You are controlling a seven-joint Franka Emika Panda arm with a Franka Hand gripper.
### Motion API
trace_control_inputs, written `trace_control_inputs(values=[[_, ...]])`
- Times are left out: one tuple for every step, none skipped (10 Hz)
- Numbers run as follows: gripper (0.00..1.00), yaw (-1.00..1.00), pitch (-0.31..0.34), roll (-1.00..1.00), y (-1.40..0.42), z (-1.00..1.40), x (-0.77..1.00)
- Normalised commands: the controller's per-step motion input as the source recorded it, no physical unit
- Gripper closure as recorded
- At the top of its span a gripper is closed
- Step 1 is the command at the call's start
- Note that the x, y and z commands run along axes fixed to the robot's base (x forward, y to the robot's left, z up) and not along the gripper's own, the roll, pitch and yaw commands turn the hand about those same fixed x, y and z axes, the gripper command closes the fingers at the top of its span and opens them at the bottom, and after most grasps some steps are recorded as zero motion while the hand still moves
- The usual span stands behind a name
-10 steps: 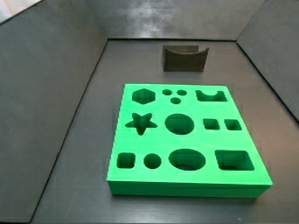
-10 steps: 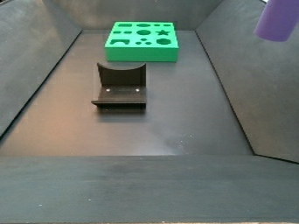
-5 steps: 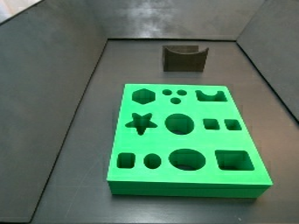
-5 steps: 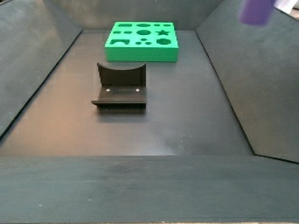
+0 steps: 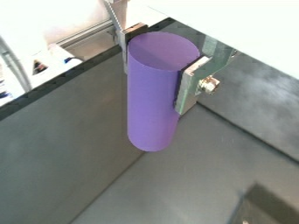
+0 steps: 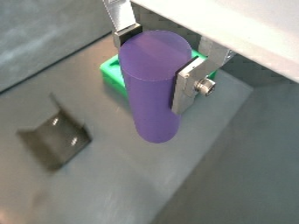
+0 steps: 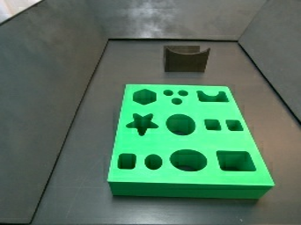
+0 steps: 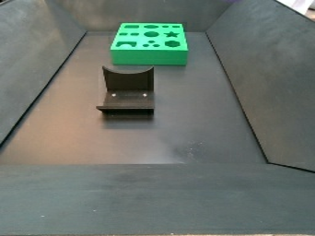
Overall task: Pick up the round object. Move up. Move to above the board. Insert the round object.
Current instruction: Move to above the board, then insert the round object.
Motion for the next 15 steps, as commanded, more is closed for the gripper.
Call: trace_control_inputs(values=[[1.0,0.01,0.107,-0.01,-1.0,0.19,0.54],[1.0,0.01,0.115,-0.01,-1.0,0.19,0.55],[1.0,0.01,0.121,0.0,-1.0,0.19,0.55],[1.0,0.01,0.132,0.0,-1.0,0.19,0.58],[1.0,0.01,0.138,0.02,-1.0,0.19,0.6],[1.0,0.01,0.144,0.03,-1.0,0.2,0.63],[1.0,0.01,0.143,0.05,-0.87,0.18,0.57],[1.0,0.01,0.148,0.08,-0.42,0.09,0.33],[1.0,0.01,0.126,0.07,-0.26,0.06,0.22],[1.0,0.0,0.0,0.0,0.03,0.0,0.0],[1.0,0.0,0.0,0.0,-0.01,-0.02,0.0],[1.0,0.0,0.0,0.0,-0.04,-0.05,0.05],[1.0,0.0,-0.01,0.0,-0.12,-0.12,0.11],[1.0,0.0,-0.04,0.05,-0.25,-0.26,0.21],[1.0,0.02,-0.041,0.14,-0.35,-0.35,0.32]])
